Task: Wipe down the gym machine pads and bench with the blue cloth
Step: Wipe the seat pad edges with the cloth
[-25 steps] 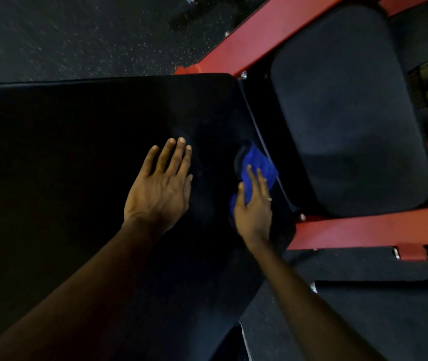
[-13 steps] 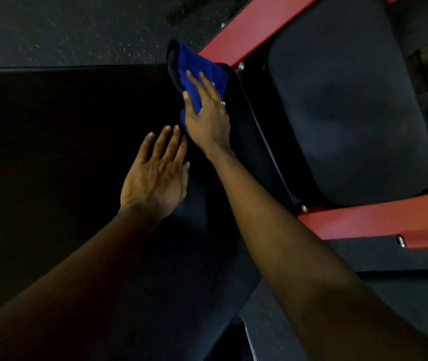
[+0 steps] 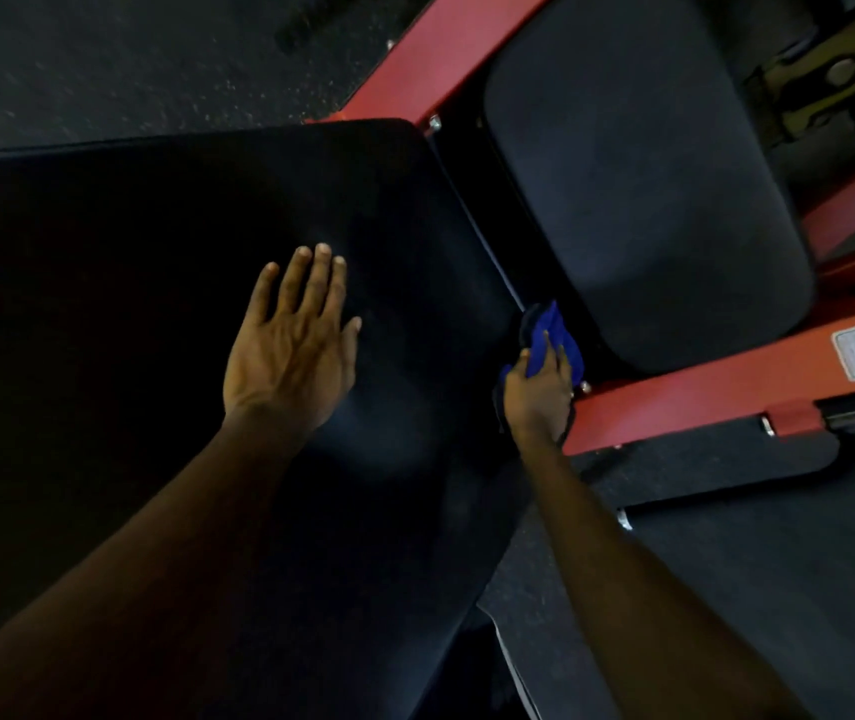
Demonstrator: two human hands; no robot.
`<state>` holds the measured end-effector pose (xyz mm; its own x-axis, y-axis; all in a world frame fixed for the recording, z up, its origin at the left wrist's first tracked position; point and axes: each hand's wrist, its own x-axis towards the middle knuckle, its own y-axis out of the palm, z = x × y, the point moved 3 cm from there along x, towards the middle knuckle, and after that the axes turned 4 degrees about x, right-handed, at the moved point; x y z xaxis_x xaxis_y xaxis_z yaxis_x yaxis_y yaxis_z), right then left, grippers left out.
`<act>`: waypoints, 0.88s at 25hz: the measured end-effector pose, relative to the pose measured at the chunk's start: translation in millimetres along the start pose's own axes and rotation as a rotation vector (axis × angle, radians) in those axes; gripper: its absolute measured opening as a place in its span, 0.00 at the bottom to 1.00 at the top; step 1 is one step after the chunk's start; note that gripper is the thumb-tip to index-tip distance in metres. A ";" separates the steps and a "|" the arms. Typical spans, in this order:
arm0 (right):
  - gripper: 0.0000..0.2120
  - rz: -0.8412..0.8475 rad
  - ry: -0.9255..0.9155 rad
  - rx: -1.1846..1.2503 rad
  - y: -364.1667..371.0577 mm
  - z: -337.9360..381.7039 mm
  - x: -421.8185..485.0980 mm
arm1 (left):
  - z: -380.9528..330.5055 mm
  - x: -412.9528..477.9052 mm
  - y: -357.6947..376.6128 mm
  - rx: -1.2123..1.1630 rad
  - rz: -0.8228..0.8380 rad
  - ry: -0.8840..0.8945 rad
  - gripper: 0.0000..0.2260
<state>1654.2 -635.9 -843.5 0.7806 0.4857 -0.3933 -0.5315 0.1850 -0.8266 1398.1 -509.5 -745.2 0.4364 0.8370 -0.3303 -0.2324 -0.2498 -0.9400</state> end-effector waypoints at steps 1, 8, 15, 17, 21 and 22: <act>0.25 -0.006 0.053 0.000 0.2 2.5 -2.8 | 0.3 -1.1 0.3 0.000 0.010 -0.002 0.28; 0.27 -0.037 0.200 -0.032 -7.3 -24.0 -38.6 | 0.7 -0.8 0.3 -0.029 -0.006 -0.005 0.28; 0.25 0.140 -0.109 -0.057 18.5 76.8 -57.5 | -1.1 -0.2 1.1 -0.014 0.012 -0.005 0.28; 0.24 0.298 -0.439 0.038 33.7 124.5 -88.0 | -1.8 1.0 0.3 -0.017 0.021 -0.012 0.28; 0.23 0.413 -0.750 0.044 53.6 185.6 -17.0 | -2.3 1.1 -1.1 -0.020 0.027 -0.010 0.28; 0.23 0.386 -0.737 0.058 59.3 196.2 9.9 | -2.2 1.0 -1.6 -0.025 0.033 -0.009 0.28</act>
<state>1565.9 -452.5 -817.4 0.1358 0.9549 -0.2639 -0.7493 -0.0752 -0.6580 1400.8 -509.3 -744.2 0.4208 0.8326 -0.3602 -0.2245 -0.2891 -0.9306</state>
